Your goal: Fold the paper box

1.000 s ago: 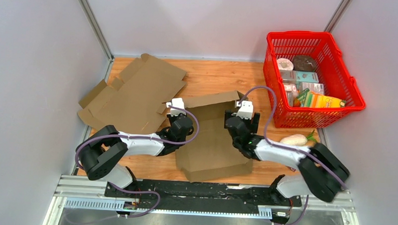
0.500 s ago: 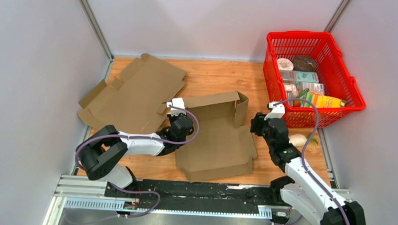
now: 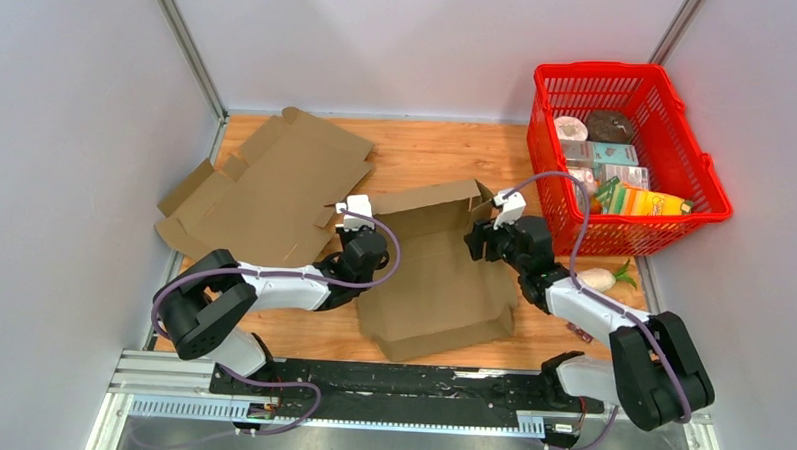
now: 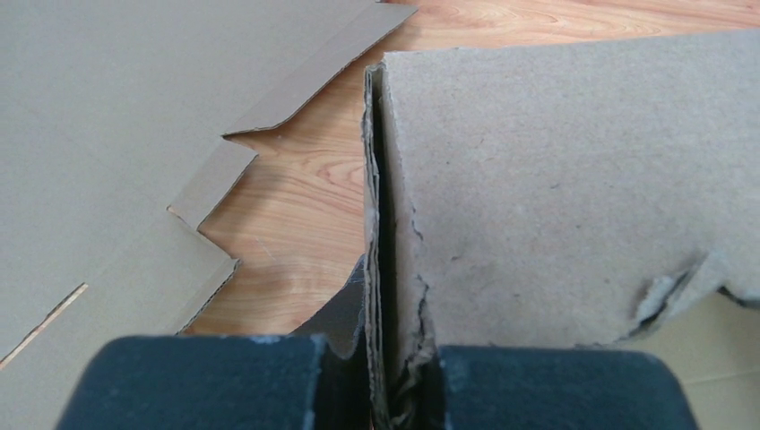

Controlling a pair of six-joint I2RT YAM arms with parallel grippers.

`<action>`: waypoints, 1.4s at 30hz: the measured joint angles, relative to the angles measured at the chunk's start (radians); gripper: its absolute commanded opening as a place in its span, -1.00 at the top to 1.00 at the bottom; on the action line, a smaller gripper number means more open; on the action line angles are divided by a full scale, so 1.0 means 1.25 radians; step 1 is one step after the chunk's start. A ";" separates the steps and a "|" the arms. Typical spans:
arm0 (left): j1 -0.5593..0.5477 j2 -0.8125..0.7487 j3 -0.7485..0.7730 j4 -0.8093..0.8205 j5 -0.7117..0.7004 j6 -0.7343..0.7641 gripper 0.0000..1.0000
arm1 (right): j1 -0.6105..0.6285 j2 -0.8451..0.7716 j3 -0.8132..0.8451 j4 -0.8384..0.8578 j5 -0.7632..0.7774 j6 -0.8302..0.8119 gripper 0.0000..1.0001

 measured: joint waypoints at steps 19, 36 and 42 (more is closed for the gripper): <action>0.001 0.000 0.000 0.000 0.001 0.004 1.00 | 0.105 -0.138 0.078 -0.174 0.080 0.002 -0.54; 0.001 0.000 0.000 0.006 0.010 0.018 1.00 | 0.041 -0.059 0.052 -0.142 0.115 -0.070 -0.49; 0.001 -0.001 -0.002 0.006 0.010 0.020 1.00 | 0.040 -0.004 0.050 -0.018 0.041 -0.150 -0.01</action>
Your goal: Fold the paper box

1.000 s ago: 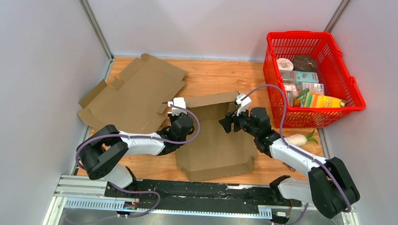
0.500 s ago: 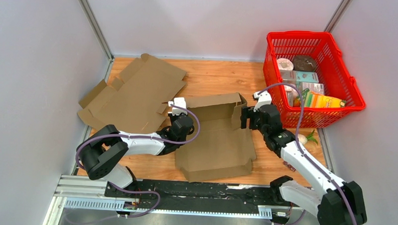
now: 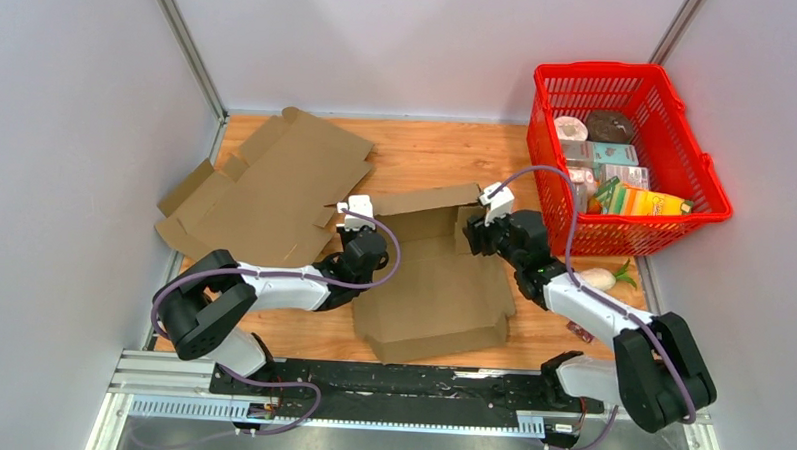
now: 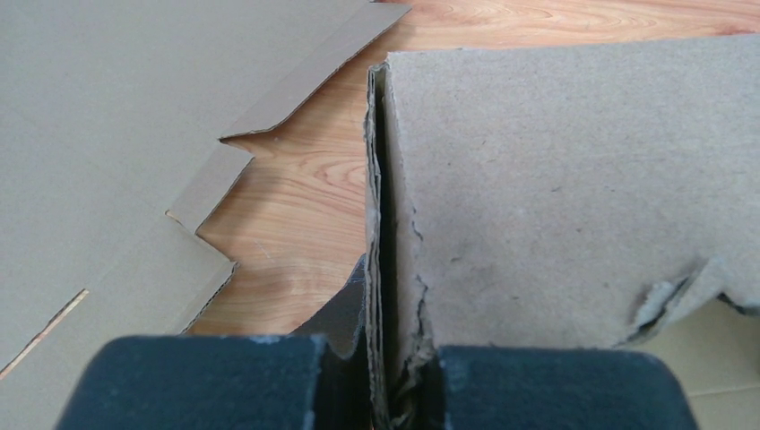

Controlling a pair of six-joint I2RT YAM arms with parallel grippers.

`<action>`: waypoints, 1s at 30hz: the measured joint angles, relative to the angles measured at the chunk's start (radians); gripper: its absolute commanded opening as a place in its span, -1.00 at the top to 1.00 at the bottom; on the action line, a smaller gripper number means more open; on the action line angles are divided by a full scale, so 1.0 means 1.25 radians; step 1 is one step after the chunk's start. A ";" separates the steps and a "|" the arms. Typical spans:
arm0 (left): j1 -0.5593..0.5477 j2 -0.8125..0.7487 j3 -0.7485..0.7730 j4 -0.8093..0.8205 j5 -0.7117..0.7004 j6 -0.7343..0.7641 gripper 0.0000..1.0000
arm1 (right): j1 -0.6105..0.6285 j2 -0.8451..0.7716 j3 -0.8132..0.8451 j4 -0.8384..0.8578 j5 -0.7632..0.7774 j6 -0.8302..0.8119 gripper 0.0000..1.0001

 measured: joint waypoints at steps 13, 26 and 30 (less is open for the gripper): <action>0.002 -0.001 -0.002 -0.002 -0.020 0.006 1.00 | 0.068 0.122 0.087 0.029 0.093 0.027 -0.45; 0.000 -0.001 -0.002 0.004 0.002 0.010 1.00 | 0.074 0.153 0.112 0.034 0.209 0.077 0.46; 0.000 -0.001 -0.002 0.003 0.002 0.010 1.00 | 0.097 0.160 0.115 0.034 0.283 0.113 -0.05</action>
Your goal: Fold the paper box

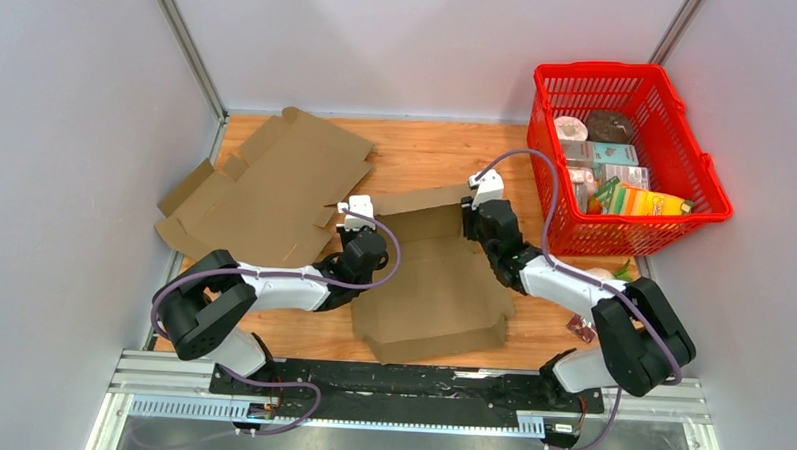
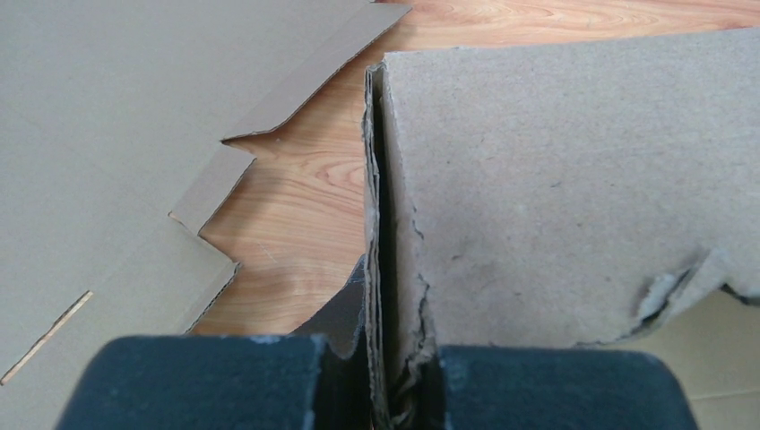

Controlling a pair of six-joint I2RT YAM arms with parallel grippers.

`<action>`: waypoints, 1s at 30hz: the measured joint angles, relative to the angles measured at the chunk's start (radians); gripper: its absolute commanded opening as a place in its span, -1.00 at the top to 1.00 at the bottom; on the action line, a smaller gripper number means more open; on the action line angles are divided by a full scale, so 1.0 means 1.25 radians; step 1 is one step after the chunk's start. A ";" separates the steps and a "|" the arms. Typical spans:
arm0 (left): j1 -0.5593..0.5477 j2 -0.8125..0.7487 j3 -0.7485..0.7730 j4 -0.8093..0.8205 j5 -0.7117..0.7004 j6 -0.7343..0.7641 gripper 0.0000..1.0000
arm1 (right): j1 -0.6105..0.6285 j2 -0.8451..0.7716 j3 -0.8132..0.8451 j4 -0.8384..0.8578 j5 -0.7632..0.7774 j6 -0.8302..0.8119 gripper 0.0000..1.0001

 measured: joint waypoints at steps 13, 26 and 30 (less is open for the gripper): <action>-0.001 0.000 0.000 0.001 0.002 0.000 1.00 | 0.027 -0.053 0.009 -0.169 0.052 0.033 0.46; 0.030 -0.010 -0.004 -0.028 -0.039 -0.035 1.00 | 0.183 0.130 0.122 -0.099 0.462 0.209 1.00; 0.030 -0.013 -0.004 -0.033 -0.039 -0.054 1.00 | 0.201 0.137 0.070 0.019 0.505 0.171 0.58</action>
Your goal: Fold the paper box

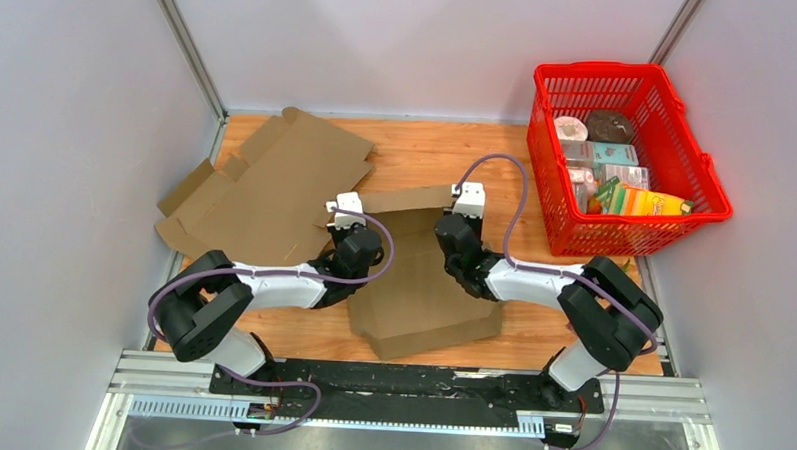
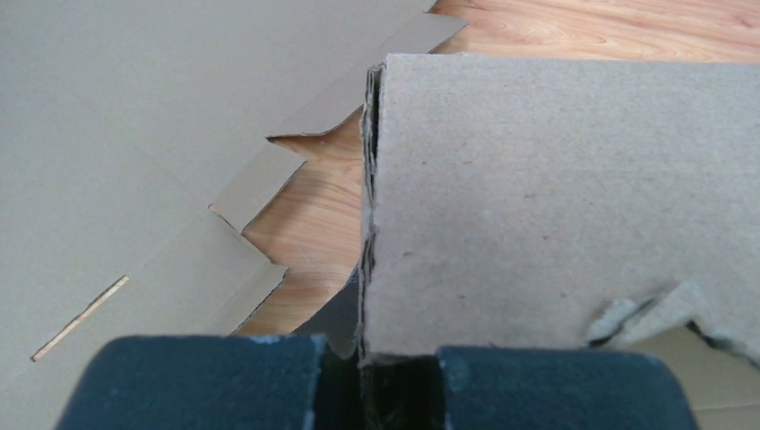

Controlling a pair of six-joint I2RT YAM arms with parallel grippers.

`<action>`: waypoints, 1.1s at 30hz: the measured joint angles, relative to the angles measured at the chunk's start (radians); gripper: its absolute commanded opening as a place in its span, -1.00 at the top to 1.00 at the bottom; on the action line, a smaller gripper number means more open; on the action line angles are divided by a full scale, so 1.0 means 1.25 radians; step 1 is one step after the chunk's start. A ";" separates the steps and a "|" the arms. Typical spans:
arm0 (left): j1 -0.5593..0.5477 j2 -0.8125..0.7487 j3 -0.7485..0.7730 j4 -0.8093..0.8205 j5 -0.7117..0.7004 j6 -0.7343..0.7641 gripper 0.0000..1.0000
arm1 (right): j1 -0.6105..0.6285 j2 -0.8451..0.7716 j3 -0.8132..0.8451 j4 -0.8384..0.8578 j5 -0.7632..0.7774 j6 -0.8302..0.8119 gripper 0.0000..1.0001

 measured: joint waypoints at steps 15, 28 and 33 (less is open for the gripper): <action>-0.030 -0.108 -0.052 -0.052 0.154 -0.042 -0.47 | -0.056 -0.245 0.010 -0.536 -0.227 0.139 -1.00; 0.007 -0.730 -0.047 -0.607 0.602 -0.065 -0.10 | -0.057 -0.420 0.017 -1.010 -0.484 0.417 -1.00; -0.140 -0.709 0.002 -0.723 0.766 0.019 -0.15 | -0.057 -0.470 0.020 -1.087 -0.481 0.466 -1.00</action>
